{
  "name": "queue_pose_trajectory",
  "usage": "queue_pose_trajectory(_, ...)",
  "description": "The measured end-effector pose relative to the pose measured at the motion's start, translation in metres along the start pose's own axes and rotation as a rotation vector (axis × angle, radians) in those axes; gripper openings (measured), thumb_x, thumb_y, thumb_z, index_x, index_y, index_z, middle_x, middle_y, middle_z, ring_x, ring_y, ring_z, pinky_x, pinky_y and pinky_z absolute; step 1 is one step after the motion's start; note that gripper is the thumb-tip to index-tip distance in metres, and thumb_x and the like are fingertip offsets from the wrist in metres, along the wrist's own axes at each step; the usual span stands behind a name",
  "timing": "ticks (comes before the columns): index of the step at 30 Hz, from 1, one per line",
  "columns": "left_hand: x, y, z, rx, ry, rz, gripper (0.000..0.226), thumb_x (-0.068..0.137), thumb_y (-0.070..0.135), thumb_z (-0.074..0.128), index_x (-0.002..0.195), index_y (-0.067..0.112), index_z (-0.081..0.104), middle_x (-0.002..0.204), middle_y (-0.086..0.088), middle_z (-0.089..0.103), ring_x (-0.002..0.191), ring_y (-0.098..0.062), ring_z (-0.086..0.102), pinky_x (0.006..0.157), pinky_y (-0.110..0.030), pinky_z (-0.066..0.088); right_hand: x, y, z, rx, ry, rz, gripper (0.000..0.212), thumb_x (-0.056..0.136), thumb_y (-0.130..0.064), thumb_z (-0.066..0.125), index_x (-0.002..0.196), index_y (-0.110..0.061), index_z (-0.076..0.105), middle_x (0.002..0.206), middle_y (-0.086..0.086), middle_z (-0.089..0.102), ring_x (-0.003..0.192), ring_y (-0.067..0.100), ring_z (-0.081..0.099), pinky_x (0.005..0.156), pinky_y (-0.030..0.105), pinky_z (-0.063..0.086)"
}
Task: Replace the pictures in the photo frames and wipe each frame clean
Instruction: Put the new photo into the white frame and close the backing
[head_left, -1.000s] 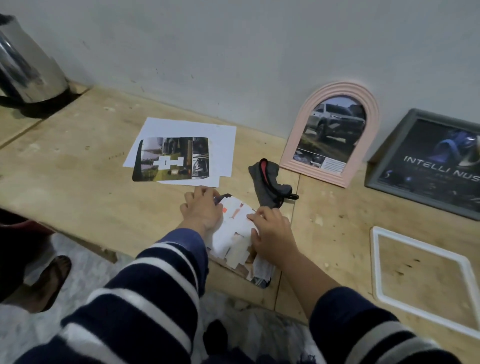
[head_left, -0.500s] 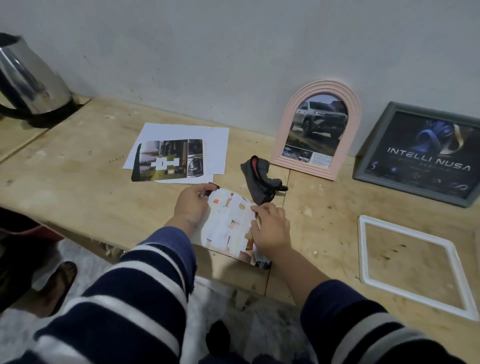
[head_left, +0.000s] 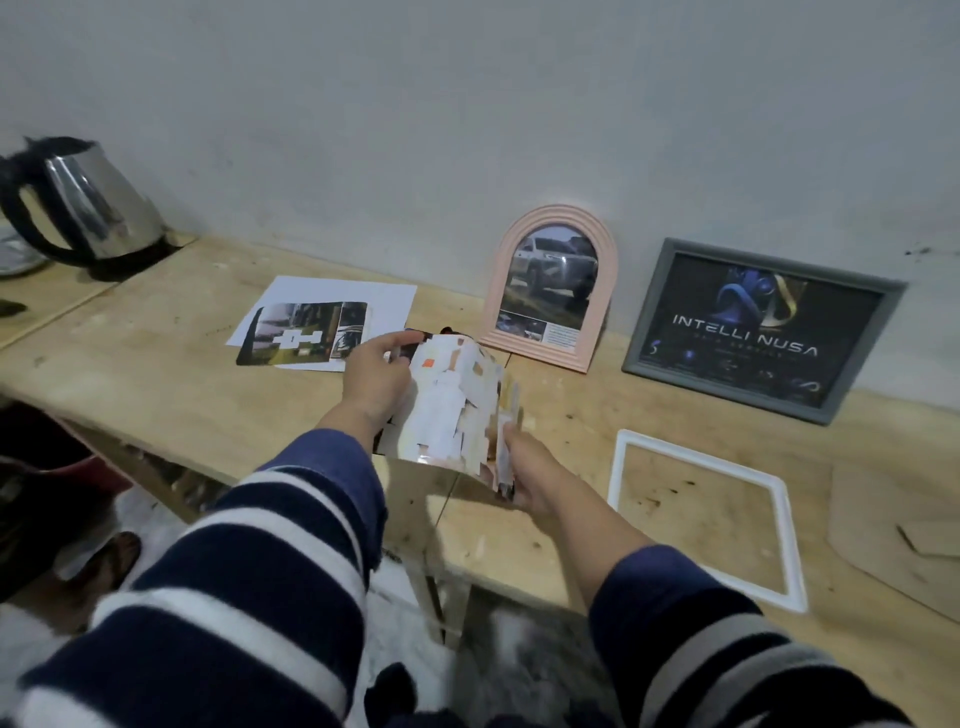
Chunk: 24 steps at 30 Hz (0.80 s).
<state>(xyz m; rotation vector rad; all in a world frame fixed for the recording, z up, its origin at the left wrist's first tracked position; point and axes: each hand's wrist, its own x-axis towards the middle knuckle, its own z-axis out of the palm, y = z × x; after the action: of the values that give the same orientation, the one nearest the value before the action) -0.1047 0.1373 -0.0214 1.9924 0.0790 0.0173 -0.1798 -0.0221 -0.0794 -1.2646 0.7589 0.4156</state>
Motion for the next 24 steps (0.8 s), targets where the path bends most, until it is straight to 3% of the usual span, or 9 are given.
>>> queue_pose_trajectory(2, -0.012, 0.014, 0.013, -0.019, 0.003, 0.011, 0.041, 0.094, -0.001, 0.044, 0.109, 0.025, 0.071, 0.129, -0.004, 0.06, 0.115, -0.031, 0.059, 0.095, -0.041, 0.049, -0.008, -0.003, -0.017, 0.086, 0.008, -0.013, 0.032, 0.103, -0.034, 0.035, 0.105, -0.014, 0.059, 0.094, 0.009, 0.067, 0.076, 0.021, 0.064, 0.052, 0.025, 0.054)
queue_pose_trajectory(4, -0.024, 0.023, 0.026, -0.015, 0.01, 0.029, 0.041, 0.093, 0.0, 0.042, 0.111, 0.025, 0.07, 0.125, -0.004, 0.063, 0.111, -0.031, 0.06, 0.093, -0.04, 0.05, -0.014, -0.004, -0.033, 0.122, 0.08, -0.057, 0.027, 0.101, -0.033, 0.041, 0.111, -0.013, 0.057, 0.104, 0.012, 0.066, 0.08, 0.026, 0.064, 0.052, 0.028, 0.056)
queue_pose_trajectory(7, -0.043, 0.031, 0.05, 0.01, 0.0, 0.036, 0.042, 0.095, 0.0, 0.041, 0.118, 0.024, 0.066, 0.112, 0.001, 0.06, 0.088, -0.022, 0.061, 0.081, -0.031, 0.049, -0.012, -0.001, -0.075, 0.05, 0.225, -0.136, 0.029, 0.097, -0.031, 0.046, 0.122, -0.019, 0.055, 0.118, 0.01, 0.061, 0.101, 0.034, 0.061, 0.084, 0.048, 0.056)
queue_pose_trajectory(10, -0.063, 0.034, 0.08, 0.019, -0.061, 0.013, 0.043, 0.095, 0.0, 0.042, 0.126, 0.022, 0.061, 0.108, 0.002, 0.058, 0.078, -0.012, 0.058, 0.07, -0.027, 0.05, -0.02, 0.003, -0.125, -0.018, 0.361, -0.214, 0.026, 0.095, -0.025, 0.052, 0.12, -0.02, 0.058, 0.114, 0.006, 0.063, 0.102, 0.032, 0.061, 0.088, 0.049, 0.054)
queue_pose_trajectory(13, -0.077, 0.036, 0.113, 0.009, -0.139, 0.0, 0.045, 0.093, -0.001, 0.049, 0.131, 0.022, 0.057, 0.119, -0.005, 0.064, 0.101, -0.024, 0.063, 0.086, -0.037, 0.055, -0.027, 0.008, -0.17, 0.005, 0.418, -0.255, 0.031, 0.094, -0.022, 0.057, 0.125, -0.018, 0.059, 0.117, 0.008, 0.065, 0.101, 0.03, 0.063, 0.085, 0.047, 0.056)
queue_pose_trajectory(16, -0.092, 0.043, 0.152, 0.044, -0.222, -0.021, 0.047, 0.093, -0.001, 0.051, 0.135, 0.019, 0.053, 0.127, -0.007, 0.061, 0.11, -0.025, 0.06, 0.095, -0.041, 0.051, -0.036, 0.015, -0.212, 0.013, 0.469, -0.273, 0.03, 0.095, -0.018, 0.057, 0.124, -0.013, 0.059, 0.115, 0.008, 0.066, 0.098, 0.028, 0.065, 0.07, 0.035, 0.057)
queue_pose_trajectory(19, -0.104, 0.049, 0.189, 0.108, -0.292, 0.002, 0.049, 0.093, 0.002, 0.055, 0.139, 0.015, 0.046, 0.134, -0.007, 0.054, 0.119, -0.025, 0.054, 0.1, -0.039, 0.047, -0.043, 0.026, -0.247, 0.029, 0.568, -0.268, 0.03, 0.093, -0.017, 0.058, 0.123, -0.012, 0.062, 0.112, 0.009, 0.067, 0.099, 0.029, 0.065, 0.081, 0.039, 0.056)
queue_pose_trajectory(24, -0.112, 0.037, 0.225, 0.144, -0.343, -0.055, 0.061, 0.094, 0.016, 0.059, 0.148, 0.017, 0.032, 0.151, -0.005, 0.033, 0.133, -0.028, 0.04, 0.111, -0.043, 0.036, -0.051, 0.053, -0.286, 0.125, 0.707, -0.207, 0.018, 0.093, -0.013, 0.055, 0.107, -0.014, 0.066, 0.102, 0.007, 0.067, 0.092, 0.028, 0.064, 0.079, 0.036, 0.054)
